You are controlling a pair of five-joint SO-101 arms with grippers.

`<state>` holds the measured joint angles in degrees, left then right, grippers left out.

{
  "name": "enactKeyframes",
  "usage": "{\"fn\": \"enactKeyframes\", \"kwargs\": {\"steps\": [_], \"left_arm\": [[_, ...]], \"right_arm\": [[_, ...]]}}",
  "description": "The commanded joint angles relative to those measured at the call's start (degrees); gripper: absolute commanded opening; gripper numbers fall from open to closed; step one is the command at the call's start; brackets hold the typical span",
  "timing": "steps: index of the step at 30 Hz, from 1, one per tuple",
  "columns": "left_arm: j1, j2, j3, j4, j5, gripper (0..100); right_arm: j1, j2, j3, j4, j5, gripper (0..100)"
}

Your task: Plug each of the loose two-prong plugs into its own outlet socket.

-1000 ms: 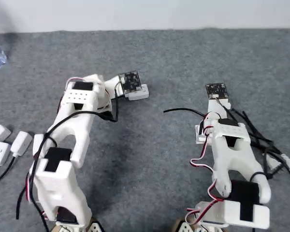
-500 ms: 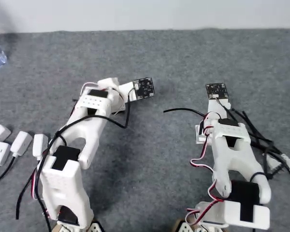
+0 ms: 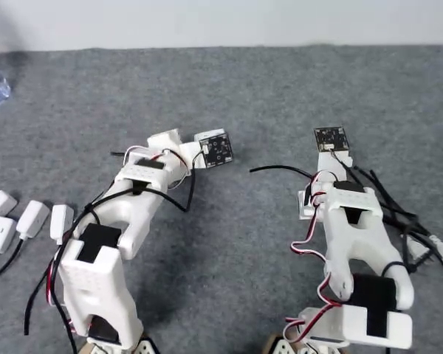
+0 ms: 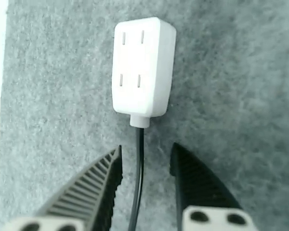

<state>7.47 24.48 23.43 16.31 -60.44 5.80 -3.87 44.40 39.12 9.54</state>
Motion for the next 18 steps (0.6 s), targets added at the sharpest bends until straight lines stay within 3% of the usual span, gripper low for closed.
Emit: {"fn": "enactKeyframes", "kwargs": {"steps": [1, 6, 9, 13, 18], "left_arm": [[0.4, 2.1, 0.0, -4.3, 0.6, 15], [-0.6, 10.2, -7.4, -5.3, 3.4, 15], [-0.7, 9.9, -10.5, 1.9, 3.6, 12], [-0.5, 7.7, -14.2, 13.0, 3.1, 1], [-0.5, 8.1, -15.3, 16.9, 0.0, 1]], "right_arm": [[-0.4, 0.0, -0.9, -0.5, 0.8, 28.8], [-0.4, 0.0, -0.9, -0.5, 0.8, 28.8], [-0.4, 0.0, -0.9, -0.5, 0.8, 28.8], [-0.4, 0.1, -0.9, -0.7, 0.8, 28.8], [-0.4, 0.1, -0.9, -0.7, 0.8, 28.8]]}}
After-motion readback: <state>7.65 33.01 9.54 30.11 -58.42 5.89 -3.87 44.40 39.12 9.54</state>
